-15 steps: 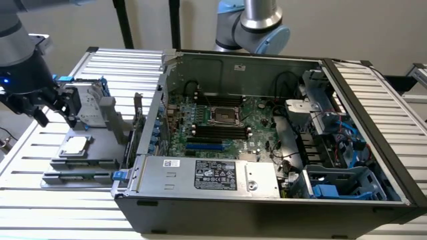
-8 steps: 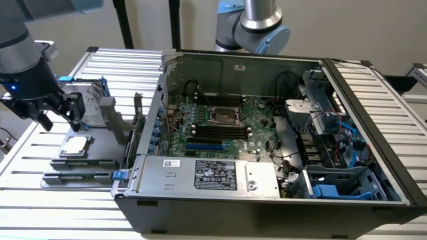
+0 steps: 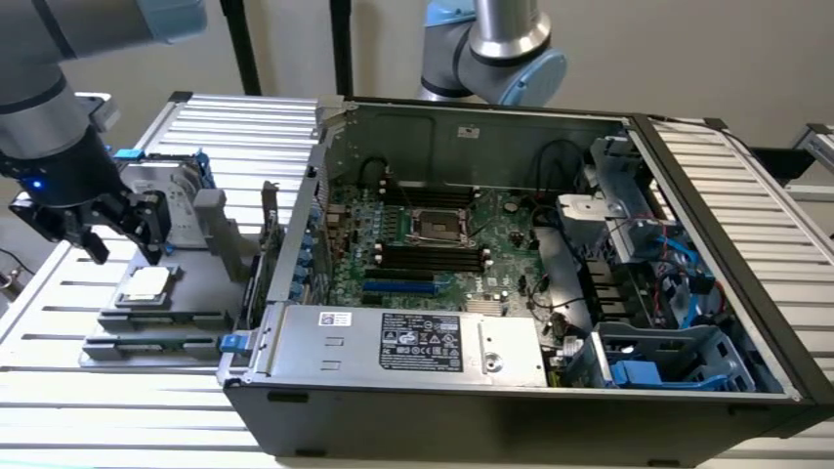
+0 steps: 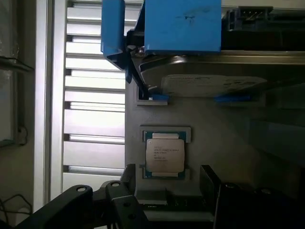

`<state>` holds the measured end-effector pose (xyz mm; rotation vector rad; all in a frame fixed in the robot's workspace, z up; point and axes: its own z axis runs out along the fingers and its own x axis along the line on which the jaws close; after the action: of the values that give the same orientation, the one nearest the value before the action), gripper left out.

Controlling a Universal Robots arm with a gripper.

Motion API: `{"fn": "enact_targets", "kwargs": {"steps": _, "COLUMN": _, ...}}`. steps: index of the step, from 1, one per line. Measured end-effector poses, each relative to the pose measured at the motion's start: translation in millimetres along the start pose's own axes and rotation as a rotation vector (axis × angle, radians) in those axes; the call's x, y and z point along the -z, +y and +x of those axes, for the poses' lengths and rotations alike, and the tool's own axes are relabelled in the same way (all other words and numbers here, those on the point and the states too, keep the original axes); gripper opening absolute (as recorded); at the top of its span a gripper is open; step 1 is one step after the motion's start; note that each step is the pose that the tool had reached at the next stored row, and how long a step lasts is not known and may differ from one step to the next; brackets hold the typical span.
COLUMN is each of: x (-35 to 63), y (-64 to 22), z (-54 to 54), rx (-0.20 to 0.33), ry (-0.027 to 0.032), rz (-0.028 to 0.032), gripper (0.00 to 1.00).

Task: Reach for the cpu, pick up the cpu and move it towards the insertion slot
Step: 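Pick up the cpu and move it towards the insertion slot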

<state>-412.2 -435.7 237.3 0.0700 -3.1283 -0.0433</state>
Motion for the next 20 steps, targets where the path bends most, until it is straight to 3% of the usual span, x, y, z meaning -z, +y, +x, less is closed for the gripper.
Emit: {"fn": "enact_targets", "kwargs": {"steps": 20, "x": -36.4, "y": -1.0, "z": -0.6, "rx": 0.003, "ry": -0.0002, "rz": 0.0046, "gripper": 0.65}}
